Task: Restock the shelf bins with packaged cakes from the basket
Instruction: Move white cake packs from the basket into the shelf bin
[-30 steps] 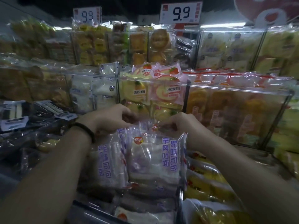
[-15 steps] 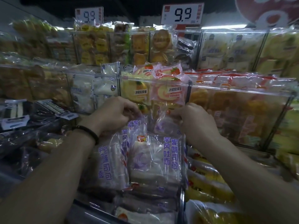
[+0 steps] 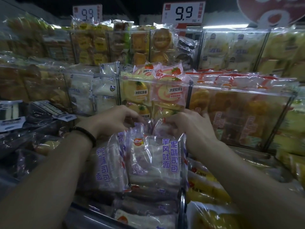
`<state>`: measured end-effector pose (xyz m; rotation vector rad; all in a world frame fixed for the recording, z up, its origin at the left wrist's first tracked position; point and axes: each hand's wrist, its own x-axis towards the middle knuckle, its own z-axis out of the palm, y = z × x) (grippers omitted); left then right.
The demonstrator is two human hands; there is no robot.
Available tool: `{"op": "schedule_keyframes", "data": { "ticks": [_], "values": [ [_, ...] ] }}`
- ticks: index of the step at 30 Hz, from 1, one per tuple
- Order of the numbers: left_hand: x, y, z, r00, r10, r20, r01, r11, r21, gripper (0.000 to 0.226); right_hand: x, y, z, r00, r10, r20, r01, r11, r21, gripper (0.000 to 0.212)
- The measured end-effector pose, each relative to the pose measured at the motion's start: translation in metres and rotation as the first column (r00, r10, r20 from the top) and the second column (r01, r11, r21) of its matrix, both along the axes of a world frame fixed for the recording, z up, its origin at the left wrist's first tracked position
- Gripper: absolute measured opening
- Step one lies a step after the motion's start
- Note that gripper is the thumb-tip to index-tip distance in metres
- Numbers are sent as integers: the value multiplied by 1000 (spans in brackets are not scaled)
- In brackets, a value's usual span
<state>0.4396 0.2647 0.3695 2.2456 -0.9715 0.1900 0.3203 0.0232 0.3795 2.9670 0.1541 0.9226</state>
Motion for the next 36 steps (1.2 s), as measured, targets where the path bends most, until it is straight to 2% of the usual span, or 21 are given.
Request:
{"op": "schedule_keyframes", "data": {
  "ticks": [2,4,6,8,10,12,14,16,17,19,22,25,29,31,33,36],
  "values": [
    [-1,1,0,999,-35,-13,35,999,-32,67,-3,4,2,999,-23,-35,23,1000,-12,20],
    [-2,0,0,998,-57,-32,55,997,-50,55,-3,9,2,992,-55,-115,47,996,-74,34],
    [-5,0,0,998,-45,-33,43,996,-72,52,2,11,2,984,-40,-175,26,996,-85,37],
    [-8,0,1,999,4,37,0,993,-117,45,9,9,-1,970,9,-243,-21,999,-45,31],
    [-10,1,1,986,74,146,-49,984,-172,32,12,4,-3,962,53,-268,-63,998,-30,35],
    [-14,1,2,969,104,223,-49,970,-239,22,14,-5,-8,965,115,-236,-112,993,24,50],
    [-18,1,4,957,92,275,-12,960,-280,18,15,-14,-10,963,210,-167,-173,962,213,59],
    [-26,3,7,964,46,262,29,961,-275,16,9,-20,-4,964,262,-47,-222,891,397,58],
    [-30,4,9,972,23,235,39,966,-255,16,5,-22,1,960,278,27,-263,870,416,54],
    [-34,9,14,984,-4,177,32,988,-153,16,-5,-23,10,933,345,103,-357,851,386,34],
    [-35,14,19,997,-25,67,27,999,-30,16,-13,-17,12,848,523,-87,-462,809,364,18],
    [-33,18,18,999,-36,4,36,999,-30,24,-10,-13,8,813,522,-258,-460,848,266,28],
    [-30,18,15,999,-32,-14,33,999,28,39,-8,-13,6,812,494,-311,-444,868,220,57],
    [-28,18,15,999,-39,-21,40,999,31,42,-8,-13,5,811,506,-295,-457,862,221,56],
    [-27,17,14,999,-38,-10,38,999,9,41,-11,-16,8,845,490,-213,-450,868,210,52],
    [-29,10,13,995,-28,100,26,999,23,44,-13,-23,16,910,410,-66,-390,898,205,50]
  ]
}}
